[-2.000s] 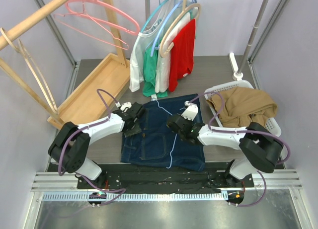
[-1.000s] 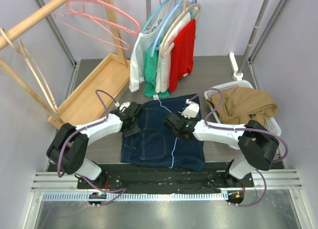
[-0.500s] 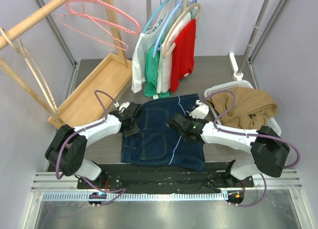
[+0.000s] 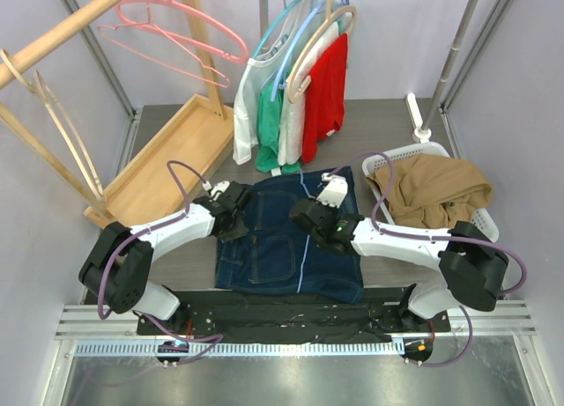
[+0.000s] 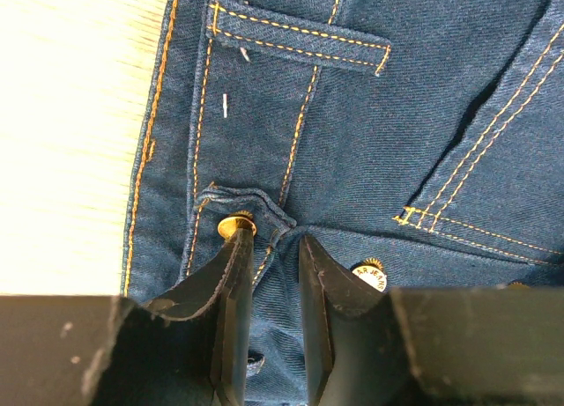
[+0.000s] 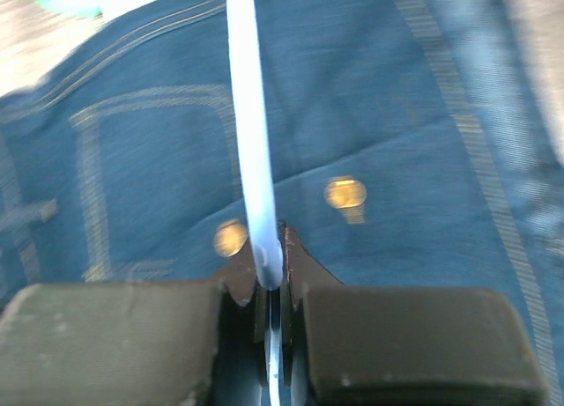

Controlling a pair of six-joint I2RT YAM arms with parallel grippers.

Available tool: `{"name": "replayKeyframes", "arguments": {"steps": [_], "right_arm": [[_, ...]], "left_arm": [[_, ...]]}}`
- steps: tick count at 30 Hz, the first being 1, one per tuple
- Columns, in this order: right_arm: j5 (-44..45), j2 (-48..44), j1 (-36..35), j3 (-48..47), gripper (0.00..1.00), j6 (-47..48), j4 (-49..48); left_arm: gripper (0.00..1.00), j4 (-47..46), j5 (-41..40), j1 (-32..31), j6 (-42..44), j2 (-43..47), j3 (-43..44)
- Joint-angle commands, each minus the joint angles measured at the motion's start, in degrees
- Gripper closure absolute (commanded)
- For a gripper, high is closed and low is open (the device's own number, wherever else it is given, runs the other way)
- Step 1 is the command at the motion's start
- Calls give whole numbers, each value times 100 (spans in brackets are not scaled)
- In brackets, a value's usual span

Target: Place the skirt on the hanger

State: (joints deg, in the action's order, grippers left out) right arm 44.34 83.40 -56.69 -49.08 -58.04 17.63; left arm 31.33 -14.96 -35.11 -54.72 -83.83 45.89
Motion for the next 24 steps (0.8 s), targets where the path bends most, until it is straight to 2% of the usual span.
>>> {"name": "replayKeyframes", "arguments": {"steps": [1,7,14,24], "right_arm": [[-916,1,-229,232,99,1109,-1515],[-1410,212,-264,153,99,1392,-2149],[-839,327,-308,-163,99,1120,-1473],[-821,10,-317,-374,99,1488,-998]], "left_arm": [[71,-75,134,4,93,-54,-10],[71,-92,143,13,93,-2,-62],[71,-101,134,4,93,86,-133],[69,110,-103,13,207,95,52]]}}
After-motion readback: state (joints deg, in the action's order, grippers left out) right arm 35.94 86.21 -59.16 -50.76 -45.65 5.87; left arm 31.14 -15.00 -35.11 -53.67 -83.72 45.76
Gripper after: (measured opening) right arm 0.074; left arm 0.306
